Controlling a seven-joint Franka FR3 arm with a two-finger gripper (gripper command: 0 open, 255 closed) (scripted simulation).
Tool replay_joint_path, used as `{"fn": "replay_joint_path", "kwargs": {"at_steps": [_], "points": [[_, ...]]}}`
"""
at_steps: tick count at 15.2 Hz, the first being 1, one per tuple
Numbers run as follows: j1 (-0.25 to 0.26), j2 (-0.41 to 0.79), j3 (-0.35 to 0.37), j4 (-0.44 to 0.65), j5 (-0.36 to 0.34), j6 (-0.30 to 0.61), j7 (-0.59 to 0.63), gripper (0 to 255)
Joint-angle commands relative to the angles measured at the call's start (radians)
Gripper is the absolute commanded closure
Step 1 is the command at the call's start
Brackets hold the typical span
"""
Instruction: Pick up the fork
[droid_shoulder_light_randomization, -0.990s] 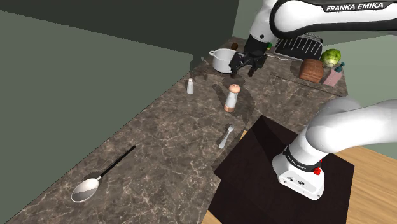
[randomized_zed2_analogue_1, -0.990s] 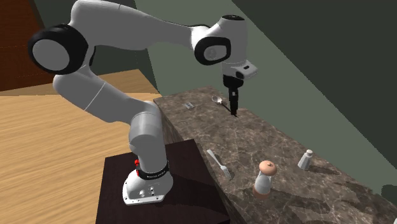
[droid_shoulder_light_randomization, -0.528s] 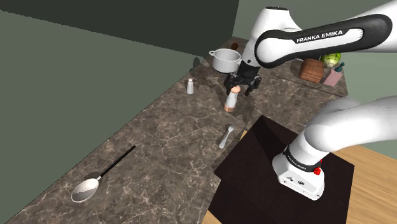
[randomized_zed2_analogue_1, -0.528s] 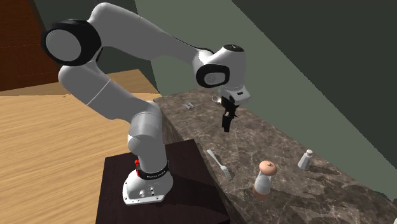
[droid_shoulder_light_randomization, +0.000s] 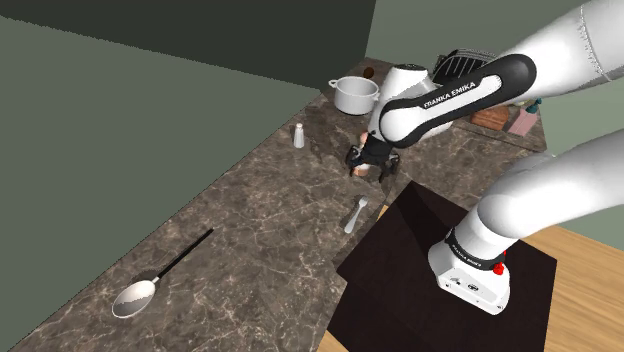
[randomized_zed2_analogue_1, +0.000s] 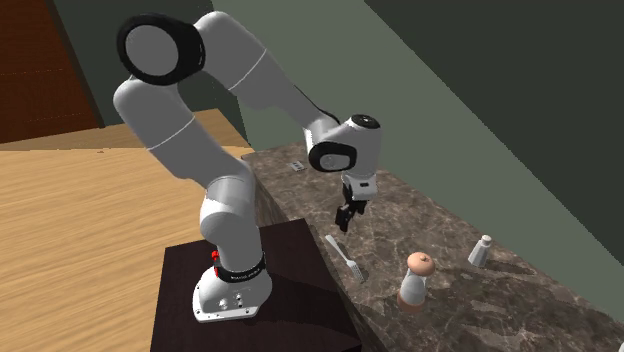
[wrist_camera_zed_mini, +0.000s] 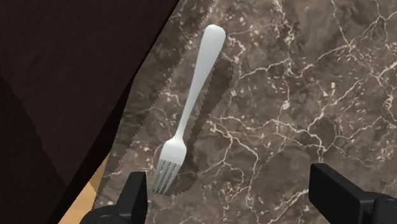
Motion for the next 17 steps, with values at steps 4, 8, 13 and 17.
{"fn": "replay_joint_path", "kwargs": {"at_steps": [4,8,13,17], "points": [[0.011,0.229,0.051,-0.033,0.105,0.225,0.130,0],[0.035,0.404,0.068,-0.026,0.206,0.369,0.183,0],[0.045,0.528,0.072,-0.004,0.274,0.473,0.116,0],[0.039,0.594,0.086,0.011,0.320,0.523,0.072,0]]}}
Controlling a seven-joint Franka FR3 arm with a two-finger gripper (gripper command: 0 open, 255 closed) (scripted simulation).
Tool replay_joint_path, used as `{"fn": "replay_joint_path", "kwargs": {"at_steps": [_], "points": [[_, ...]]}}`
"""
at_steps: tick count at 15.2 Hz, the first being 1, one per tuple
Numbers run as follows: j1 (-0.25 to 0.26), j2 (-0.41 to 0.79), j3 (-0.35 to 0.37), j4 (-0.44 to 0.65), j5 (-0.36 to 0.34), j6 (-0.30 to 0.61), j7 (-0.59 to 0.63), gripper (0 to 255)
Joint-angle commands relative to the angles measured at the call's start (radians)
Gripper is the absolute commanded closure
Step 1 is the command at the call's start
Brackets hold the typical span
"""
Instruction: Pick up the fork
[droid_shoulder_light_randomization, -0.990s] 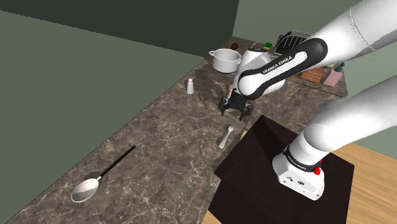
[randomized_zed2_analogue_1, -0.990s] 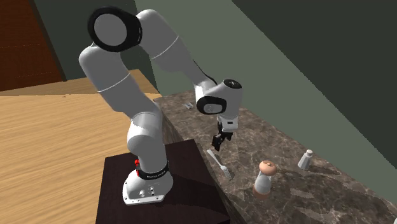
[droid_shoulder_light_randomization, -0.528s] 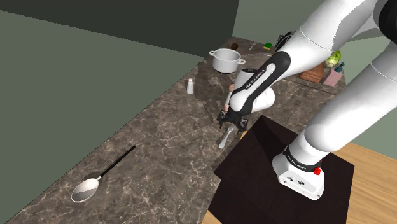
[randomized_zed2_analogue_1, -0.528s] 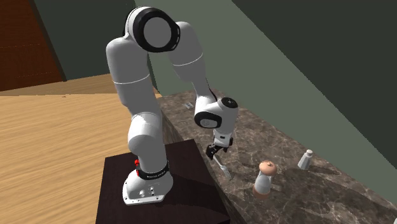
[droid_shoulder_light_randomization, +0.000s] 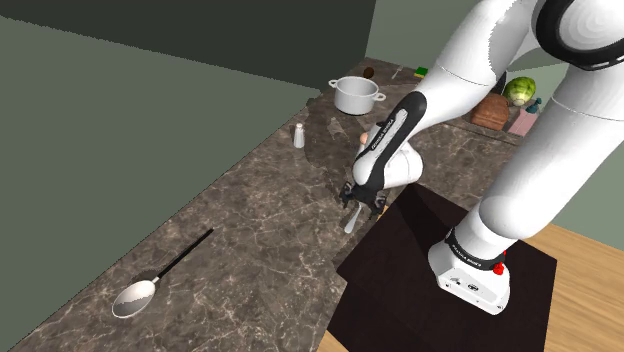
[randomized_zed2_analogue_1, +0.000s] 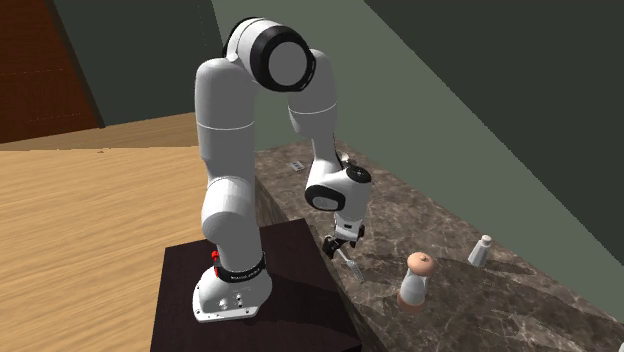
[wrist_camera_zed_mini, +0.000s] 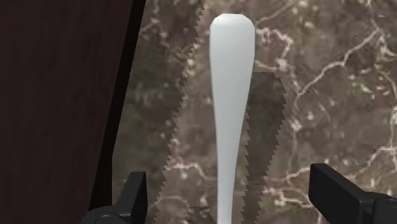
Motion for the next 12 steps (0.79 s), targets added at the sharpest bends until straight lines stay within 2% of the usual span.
{"fn": "replay_joint_path", "kwargs": {"at_steps": [1,10,12], "points": [[-0.001,0.013,0.002,0.004,0.006,0.010,-0.007,255],[-0.001,0.013,0.003,0.004,0.008,0.010,-0.007,255],[0.007,-0.038,-0.011,-0.009,-0.028,-0.029,0.028,255]]}}
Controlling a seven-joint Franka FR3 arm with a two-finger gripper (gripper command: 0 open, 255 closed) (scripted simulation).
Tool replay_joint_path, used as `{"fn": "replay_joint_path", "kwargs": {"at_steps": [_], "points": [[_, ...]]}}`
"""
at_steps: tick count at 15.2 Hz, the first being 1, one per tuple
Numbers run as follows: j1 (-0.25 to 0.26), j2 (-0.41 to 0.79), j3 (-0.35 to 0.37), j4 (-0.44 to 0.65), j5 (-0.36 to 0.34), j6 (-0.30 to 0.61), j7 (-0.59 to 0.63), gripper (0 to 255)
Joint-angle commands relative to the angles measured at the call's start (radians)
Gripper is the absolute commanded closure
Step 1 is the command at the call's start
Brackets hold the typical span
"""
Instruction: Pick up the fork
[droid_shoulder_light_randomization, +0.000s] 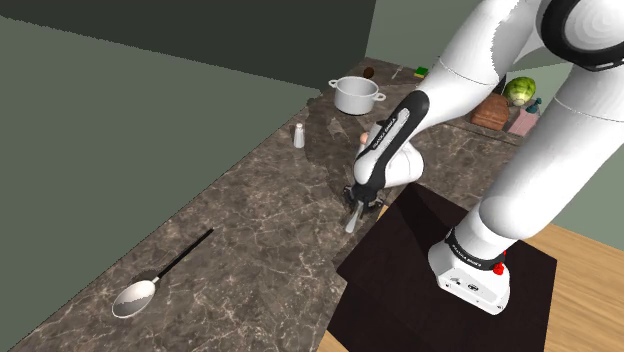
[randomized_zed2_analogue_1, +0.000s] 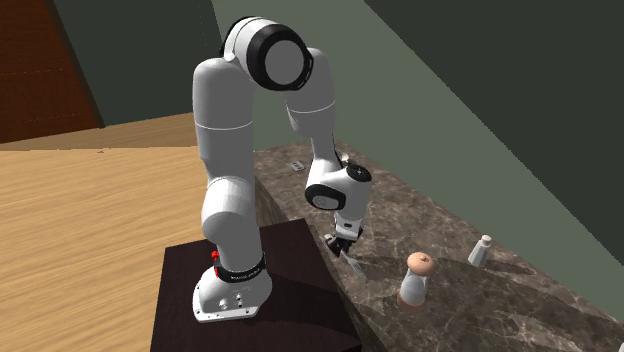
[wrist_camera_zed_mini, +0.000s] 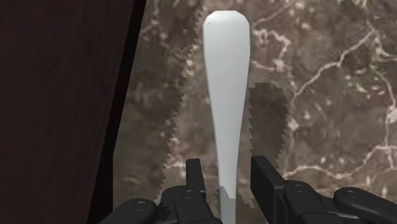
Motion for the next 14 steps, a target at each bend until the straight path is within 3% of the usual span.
{"fn": "replay_joint_path", "kwargs": {"at_steps": [1,14], "points": [[0.005,-0.046,-0.009,-0.011,-0.031,-0.036,0.030,255],[-0.020,-0.336,-0.015,-0.040,-0.157,-0.297,0.153,255]]}}
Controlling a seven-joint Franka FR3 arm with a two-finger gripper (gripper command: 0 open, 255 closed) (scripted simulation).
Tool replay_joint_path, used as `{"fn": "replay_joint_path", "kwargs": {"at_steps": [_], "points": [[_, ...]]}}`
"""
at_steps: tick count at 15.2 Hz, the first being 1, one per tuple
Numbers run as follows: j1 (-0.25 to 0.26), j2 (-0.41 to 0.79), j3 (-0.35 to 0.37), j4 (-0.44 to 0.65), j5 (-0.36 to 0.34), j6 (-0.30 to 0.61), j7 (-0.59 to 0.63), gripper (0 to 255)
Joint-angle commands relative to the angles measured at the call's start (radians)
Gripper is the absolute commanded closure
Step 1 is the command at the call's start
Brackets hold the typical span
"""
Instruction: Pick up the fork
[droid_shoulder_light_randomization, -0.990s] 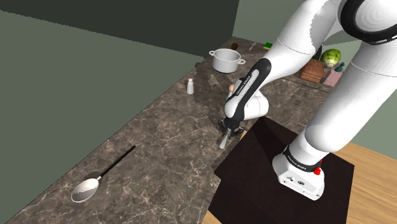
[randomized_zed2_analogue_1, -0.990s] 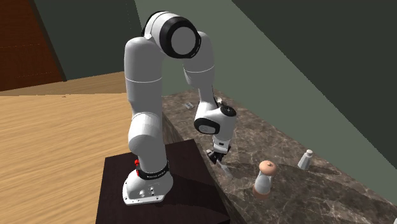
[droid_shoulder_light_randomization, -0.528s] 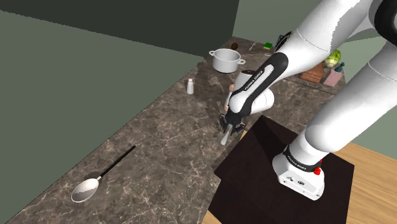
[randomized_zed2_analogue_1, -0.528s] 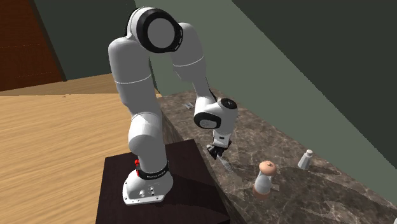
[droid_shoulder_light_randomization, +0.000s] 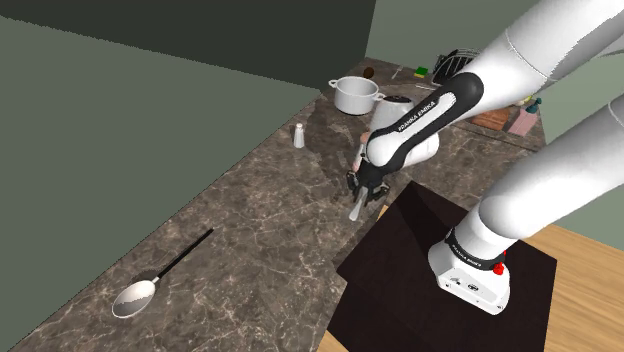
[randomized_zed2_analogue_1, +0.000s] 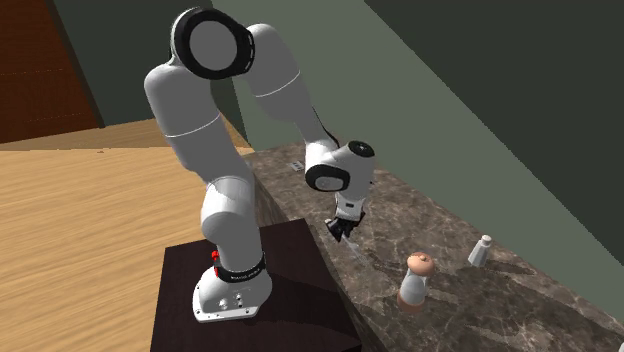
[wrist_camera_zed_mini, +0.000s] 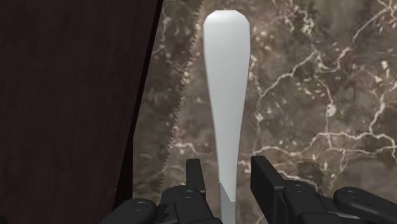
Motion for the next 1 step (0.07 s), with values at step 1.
{"fn": "replay_joint_path", "kwargs": {"at_steps": [1], "points": [[-0.002,-0.015,-0.001,-0.001,-0.005,-0.015,0.004,255]]}}
